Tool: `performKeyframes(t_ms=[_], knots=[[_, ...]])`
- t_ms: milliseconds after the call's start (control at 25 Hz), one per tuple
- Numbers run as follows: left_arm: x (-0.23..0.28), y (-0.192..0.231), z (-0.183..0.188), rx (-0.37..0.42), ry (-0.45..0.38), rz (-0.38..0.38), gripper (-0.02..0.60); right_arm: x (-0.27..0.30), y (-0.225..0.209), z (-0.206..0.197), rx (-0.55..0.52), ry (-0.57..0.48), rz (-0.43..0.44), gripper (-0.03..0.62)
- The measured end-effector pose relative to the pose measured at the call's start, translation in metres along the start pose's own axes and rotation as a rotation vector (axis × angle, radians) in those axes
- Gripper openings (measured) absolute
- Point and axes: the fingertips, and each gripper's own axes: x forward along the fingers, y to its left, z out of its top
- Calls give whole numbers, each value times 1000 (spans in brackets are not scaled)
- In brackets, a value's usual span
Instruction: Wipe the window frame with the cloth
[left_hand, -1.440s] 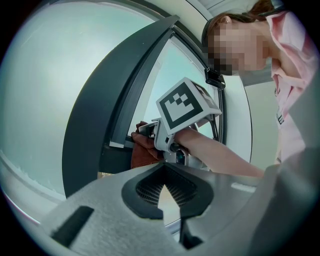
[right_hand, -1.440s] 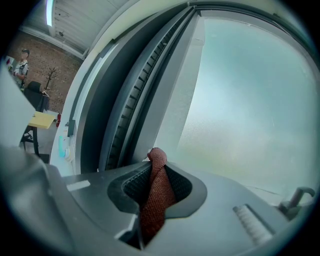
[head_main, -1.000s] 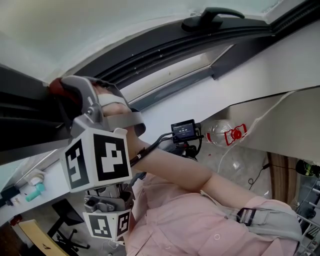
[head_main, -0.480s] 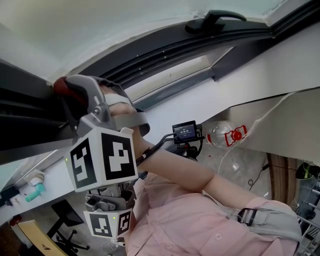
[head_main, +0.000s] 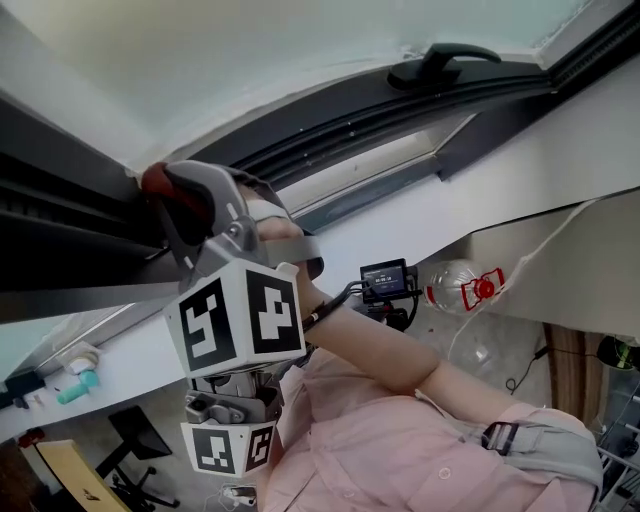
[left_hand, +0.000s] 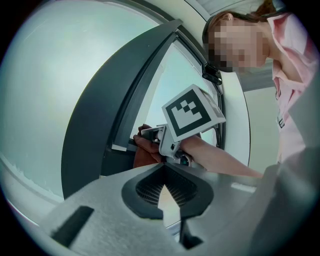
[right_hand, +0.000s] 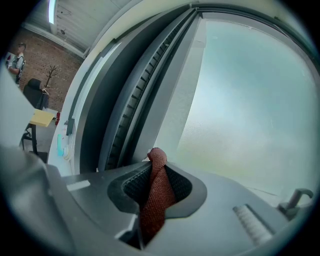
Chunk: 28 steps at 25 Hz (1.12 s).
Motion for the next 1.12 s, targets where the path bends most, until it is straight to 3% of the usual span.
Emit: performKeyframes(t_ms=[320,560,760,840,960,1120], knots=[[1,0,-1,7,13,-28,-2,1,-2,-3,20,19,2,60],[-3,2,5,8,0,-49,-2,6,-2,-1,65,67,68,61],[-11,8,17,13,-38,-37,-2,8,-1,22,-92,92,62,63],[-14,13,22,17,-55,-22,-2,11,-3,37,-96,49,38,63],[-22,20,27,19,-72,1,-2,23,-4,33,-133,63,-9,63],[-25,31,31,11,-80,20,-2,30,5,21,-139,91,8,61]])
